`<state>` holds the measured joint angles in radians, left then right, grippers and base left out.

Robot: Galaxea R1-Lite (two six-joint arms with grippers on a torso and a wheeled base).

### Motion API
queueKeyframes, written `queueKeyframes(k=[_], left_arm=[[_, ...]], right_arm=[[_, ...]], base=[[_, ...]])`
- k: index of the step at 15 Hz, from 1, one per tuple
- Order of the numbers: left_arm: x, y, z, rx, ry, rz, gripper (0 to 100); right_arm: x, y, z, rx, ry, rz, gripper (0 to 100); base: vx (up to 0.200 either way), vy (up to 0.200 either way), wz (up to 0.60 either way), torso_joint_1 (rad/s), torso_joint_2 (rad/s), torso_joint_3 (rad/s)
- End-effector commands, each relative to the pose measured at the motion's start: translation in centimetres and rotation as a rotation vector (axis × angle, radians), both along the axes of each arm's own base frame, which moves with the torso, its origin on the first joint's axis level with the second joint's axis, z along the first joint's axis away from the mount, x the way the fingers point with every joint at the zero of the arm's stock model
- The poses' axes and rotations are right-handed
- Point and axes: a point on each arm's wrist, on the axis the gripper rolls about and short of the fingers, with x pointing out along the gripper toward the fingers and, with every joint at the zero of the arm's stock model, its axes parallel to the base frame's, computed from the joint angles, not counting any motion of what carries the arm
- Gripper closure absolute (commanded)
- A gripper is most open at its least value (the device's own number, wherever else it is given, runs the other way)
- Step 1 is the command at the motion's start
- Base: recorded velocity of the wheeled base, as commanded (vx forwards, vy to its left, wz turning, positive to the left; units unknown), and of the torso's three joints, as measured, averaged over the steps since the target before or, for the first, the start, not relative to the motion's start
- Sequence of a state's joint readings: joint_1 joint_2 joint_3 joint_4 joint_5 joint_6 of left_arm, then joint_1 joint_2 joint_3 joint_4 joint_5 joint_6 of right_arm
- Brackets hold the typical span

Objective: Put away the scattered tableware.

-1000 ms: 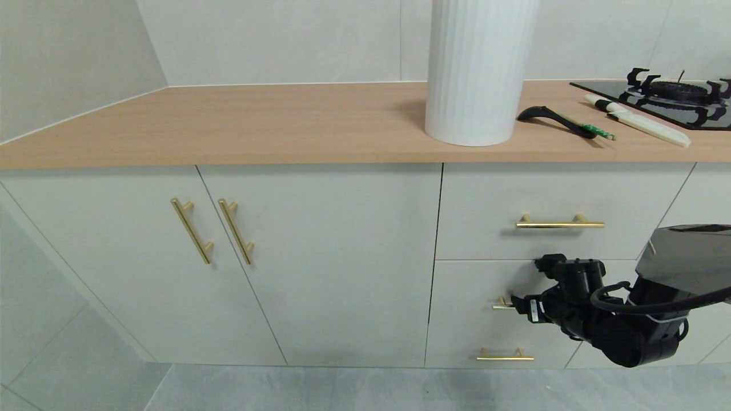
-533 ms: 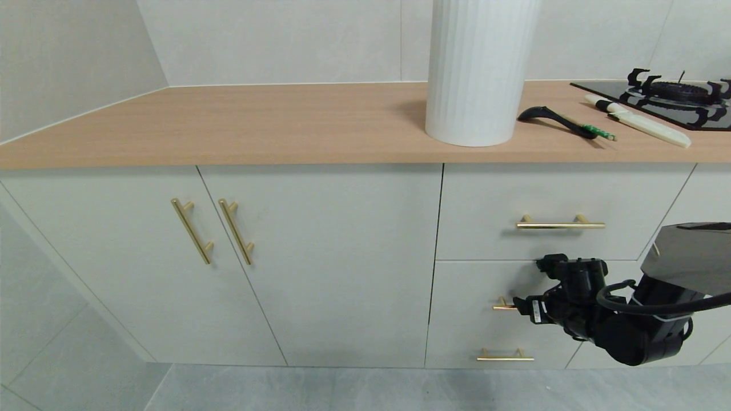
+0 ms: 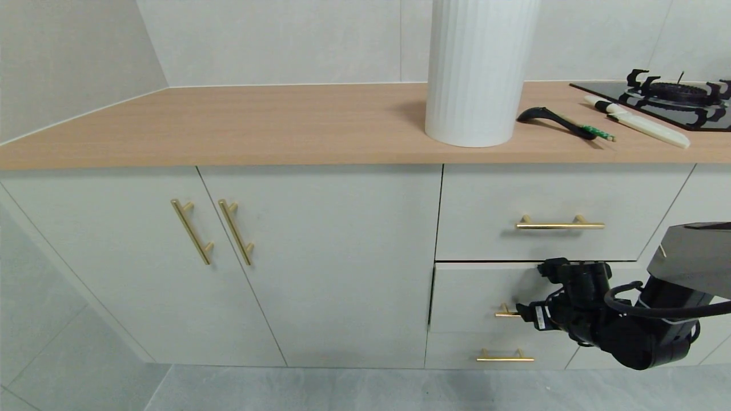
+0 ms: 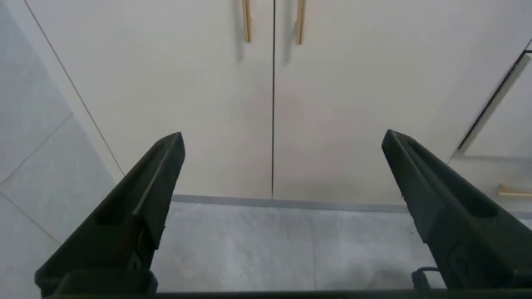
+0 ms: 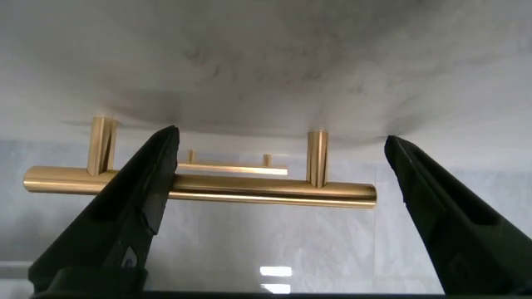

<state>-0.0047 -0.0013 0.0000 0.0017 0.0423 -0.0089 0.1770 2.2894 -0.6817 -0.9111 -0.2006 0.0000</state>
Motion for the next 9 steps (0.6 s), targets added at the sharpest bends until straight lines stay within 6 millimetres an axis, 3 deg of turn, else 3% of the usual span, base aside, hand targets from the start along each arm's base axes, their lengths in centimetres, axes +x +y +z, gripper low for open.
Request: queueKeyframes(k=[1, 5, 6, 7, 8, 9], left_arm=[[0.0, 0.0, 0.0, 0.0, 0.001, 0.001, 0], [0.0, 0.0, 0.0, 0.0, 0.001, 0.001, 0], [0.0, 0.0, 0.0, 0.0, 0.001, 0.001, 0], [0.0, 0.0, 0.0, 0.0, 0.001, 0.001, 0], [0.0, 0.0, 0.0, 0.0, 0.001, 0.001, 0], [0.0, 0.0, 0.0, 0.0, 0.001, 0.001, 0]], right_arm=[[0.1, 0.1, -0.2, -0.003, -0.003, 0.007, 0], [-0.9, 0.1, 1.5, -0.001, 0.036, 0.027, 0], [-2.2, 0.3, 4.4, 0.021, 0.08, 0.07, 0], [-2.2, 0.3, 4.4, 0.021, 0.08, 0.07, 0], [-4.9, 0.7, 9.0, 0.058, 0.119, 0.141, 0], [-5.6, 0.9, 10.3, 0.063, 0.114, 0.156, 0]], base=[[0.0, 0.0, 0.0, 0.0, 0.0, 0.0], [0.0, 0.0, 0.0, 0.0, 0.0, 0.0], [0.0, 0.0, 0.0, 0.0, 0.0, 0.0], [0.0, 0.0, 0.0, 0.0, 0.0, 0.0], [0.0, 0.0, 0.0, 0.0, 0.0, 0.0], [0.0, 0.0, 0.0, 0.0, 0.0, 0.0]])
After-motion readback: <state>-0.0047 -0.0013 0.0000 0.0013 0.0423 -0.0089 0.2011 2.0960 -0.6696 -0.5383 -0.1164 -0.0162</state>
